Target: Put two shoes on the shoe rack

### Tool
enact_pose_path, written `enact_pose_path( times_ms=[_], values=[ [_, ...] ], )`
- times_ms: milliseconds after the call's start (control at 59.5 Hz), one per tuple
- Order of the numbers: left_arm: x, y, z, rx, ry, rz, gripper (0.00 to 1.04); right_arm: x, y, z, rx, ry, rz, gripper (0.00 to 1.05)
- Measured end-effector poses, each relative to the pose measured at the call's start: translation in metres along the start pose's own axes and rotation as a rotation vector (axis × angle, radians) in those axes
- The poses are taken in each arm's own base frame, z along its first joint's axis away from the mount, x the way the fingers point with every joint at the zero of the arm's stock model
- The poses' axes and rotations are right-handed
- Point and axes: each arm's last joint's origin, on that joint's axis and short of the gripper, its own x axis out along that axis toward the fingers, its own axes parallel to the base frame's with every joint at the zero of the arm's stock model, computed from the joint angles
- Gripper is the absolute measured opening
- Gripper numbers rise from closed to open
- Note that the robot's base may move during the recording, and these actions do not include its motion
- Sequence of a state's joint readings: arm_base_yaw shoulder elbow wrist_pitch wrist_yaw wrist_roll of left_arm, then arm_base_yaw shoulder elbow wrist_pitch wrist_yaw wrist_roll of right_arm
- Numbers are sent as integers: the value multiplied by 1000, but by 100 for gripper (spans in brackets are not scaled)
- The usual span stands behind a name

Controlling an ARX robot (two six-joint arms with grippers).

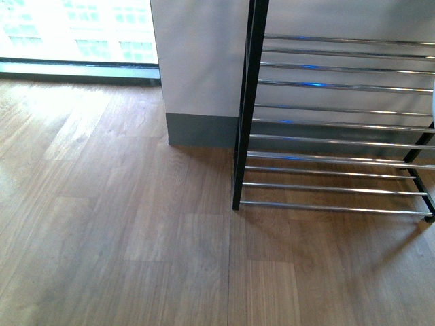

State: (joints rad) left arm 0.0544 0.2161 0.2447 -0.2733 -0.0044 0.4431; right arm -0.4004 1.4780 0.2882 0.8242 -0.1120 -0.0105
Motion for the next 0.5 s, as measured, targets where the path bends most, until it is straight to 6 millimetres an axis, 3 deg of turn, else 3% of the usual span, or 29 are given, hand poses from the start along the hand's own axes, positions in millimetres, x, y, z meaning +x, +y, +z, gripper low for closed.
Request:
enact_pose_path(
  times_ms=[269,319,504],
  values=[
    [0,0,0,0,0,0,2,0,0,0,0,0,-5,1],
    [0,0,0,0,0,0,2,0,-1,-1,-56,-93,-91,1],
    [0,0,0,0,0,-1,2,-13,9,24,-119,-218,-104,1]
  ],
)
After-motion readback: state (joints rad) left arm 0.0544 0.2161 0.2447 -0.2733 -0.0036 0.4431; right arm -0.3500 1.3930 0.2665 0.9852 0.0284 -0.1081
